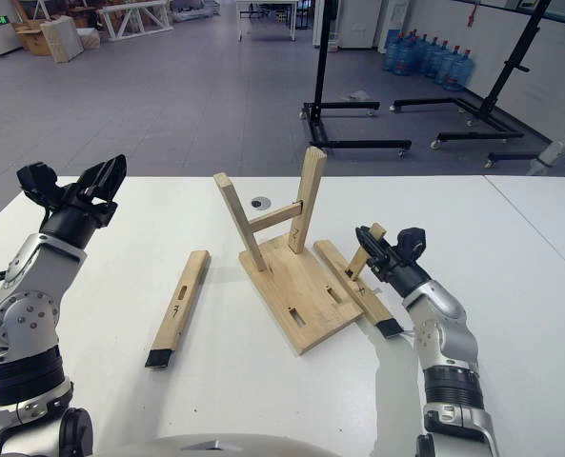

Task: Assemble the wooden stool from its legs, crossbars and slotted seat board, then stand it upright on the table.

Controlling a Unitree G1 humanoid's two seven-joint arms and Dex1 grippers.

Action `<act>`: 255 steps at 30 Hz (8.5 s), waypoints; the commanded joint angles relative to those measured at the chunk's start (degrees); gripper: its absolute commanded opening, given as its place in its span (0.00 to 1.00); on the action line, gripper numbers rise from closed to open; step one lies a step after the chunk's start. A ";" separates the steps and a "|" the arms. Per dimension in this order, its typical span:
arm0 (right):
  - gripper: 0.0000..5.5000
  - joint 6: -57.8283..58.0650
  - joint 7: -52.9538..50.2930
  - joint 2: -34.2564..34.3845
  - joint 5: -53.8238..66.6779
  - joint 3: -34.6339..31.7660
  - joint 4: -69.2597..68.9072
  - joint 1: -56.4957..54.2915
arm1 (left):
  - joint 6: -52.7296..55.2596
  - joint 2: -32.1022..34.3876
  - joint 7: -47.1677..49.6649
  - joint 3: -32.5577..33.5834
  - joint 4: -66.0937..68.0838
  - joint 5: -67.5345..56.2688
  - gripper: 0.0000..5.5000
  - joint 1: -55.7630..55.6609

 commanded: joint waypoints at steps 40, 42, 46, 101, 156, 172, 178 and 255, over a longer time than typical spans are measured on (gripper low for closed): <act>0.40 27.15 -12.72 -9.48 13.97 -6.01 -32.67 -10.57 | -0.45 1.20 -1.88 -1.64 0.79 3.18 0.50 -0.89; 0.40 27.80 -16.10 -7.82 12.59 -3.59 -34.79 -12.05 | -0.40 1.13 -1.89 -1.81 0.76 3.28 0.50 -0.97; 0.40 26.23 -18.84 -5.29 8.20 0.39 -33.43 -11.70 | -0.25 1.03 -1.87 -2.07 0.51 3.41 0.50 -0.85; 0.64 23.64 9.64 -22.07 -5.15 -0.81 -27.43 22.38 | 5.01 1.49 -1.04 -4.10 -13.20 2.13 0.70 20.56; 0.37 44.04 -5.07 -12.82 60.64 -0.71 -46.57 -1.38 | 15.59 10.06 -22.77 -12.65 0.26 -45.46 0.71 -12.35; 0.37 41.40 -6.53 -9.63 58.11 4.95 -48.83 1.42 | 13.70 4.71 -10.26 -13.35 4.76 -56.19 0.71 -18.39; 0.37 40.64 -7.69 -9.17 58.63 5.38 -48.55 0.33 | 14.62 5.32 -10.30 -14.49 1.86 -54.69 0.71 -16.33; 0.82 10.53 4.28 -22.68 -22.59 16.62 -7.46 3.22 | 3.13 6.72 -26.59 -20.37 -7.75 -11.27 0.37 1.29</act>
